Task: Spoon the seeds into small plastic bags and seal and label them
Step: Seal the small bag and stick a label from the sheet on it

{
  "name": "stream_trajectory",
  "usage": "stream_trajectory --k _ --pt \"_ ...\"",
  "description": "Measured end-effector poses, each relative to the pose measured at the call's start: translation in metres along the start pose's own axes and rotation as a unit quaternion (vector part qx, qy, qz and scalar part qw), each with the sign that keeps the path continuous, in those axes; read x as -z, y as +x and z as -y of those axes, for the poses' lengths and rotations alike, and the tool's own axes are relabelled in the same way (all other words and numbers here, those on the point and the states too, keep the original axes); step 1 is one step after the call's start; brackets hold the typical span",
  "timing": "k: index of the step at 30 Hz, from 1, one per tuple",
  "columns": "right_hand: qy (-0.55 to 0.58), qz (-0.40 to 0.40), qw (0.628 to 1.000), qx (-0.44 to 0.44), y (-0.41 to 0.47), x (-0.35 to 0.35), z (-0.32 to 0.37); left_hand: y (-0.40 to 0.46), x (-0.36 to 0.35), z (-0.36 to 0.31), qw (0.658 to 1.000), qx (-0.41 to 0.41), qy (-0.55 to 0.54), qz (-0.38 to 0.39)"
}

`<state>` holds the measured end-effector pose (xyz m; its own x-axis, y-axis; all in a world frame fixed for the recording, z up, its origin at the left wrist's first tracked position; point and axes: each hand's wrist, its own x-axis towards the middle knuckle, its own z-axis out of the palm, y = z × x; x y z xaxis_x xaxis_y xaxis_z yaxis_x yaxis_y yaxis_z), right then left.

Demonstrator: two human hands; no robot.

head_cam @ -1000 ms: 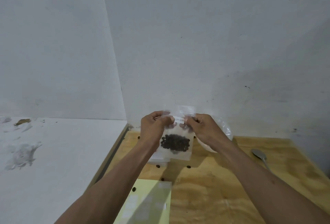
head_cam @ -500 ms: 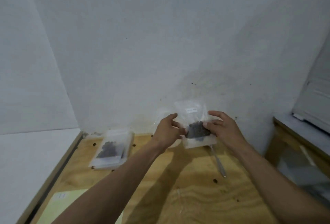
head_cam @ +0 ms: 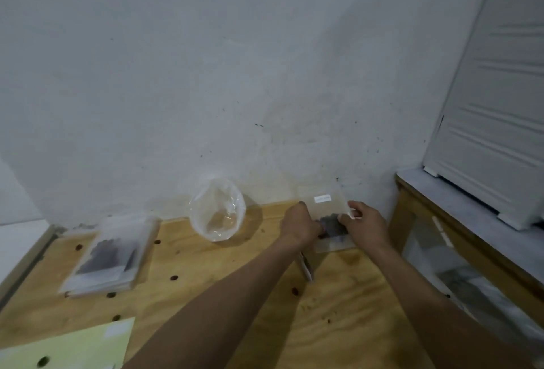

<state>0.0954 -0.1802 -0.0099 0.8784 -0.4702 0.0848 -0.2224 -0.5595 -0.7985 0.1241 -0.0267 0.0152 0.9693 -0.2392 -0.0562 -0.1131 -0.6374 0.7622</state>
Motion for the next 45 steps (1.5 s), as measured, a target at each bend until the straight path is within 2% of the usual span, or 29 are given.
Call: stream_trajectory --k 8,13,22,29,37,39,42,45 --pt "-0.134 -0.005 0.991 -0.004 0.011 -0.028 -0.017 0.022 -0.017 -0.006 0.993 0.020 0.103 0.047" --pt "-0.200 -0.015 0.980 0.008 0.012 -0.033 -0.023 0.026 -0.028 -0.008 0.988 0.033 0.143 0.044" --pt "-0.205 -0.024 0.978 0.009 0.012 -0.027 -0.022 0.023 -0.025 -0.008 0.990 0.029 0.129 0.048" --pt "-0.140 -0.083 0.984 0.073 -0.009 -0.024 0.024 0.001 0.021 -0.003 0.992 -0.043 0.103 -0.060" --pt "-0.013 -0.045 0.979 0.201 -0.056 -0.070 0.136 -0.042 0.136 0.033 0.970 -0.054 0.016 -0.237" --pt "0.013 -0.022 0.971 0.239 -0.073 -0.088 0.167 -0.052 0.169 0.054 0.961 -0.036 0.016 -0.275" --pt "0.024 0.047 0.959 0.279 -0.101 -0.125 0.207 -0.064 0.217 0.100 0.949 0.021 0.073 -0.305" --pt "-0.011 0.156 0.952 0.263 -0.125 -0.170 0.232 -0.079 0.248 0.150 0.940 0.131 0.158 -0.273"
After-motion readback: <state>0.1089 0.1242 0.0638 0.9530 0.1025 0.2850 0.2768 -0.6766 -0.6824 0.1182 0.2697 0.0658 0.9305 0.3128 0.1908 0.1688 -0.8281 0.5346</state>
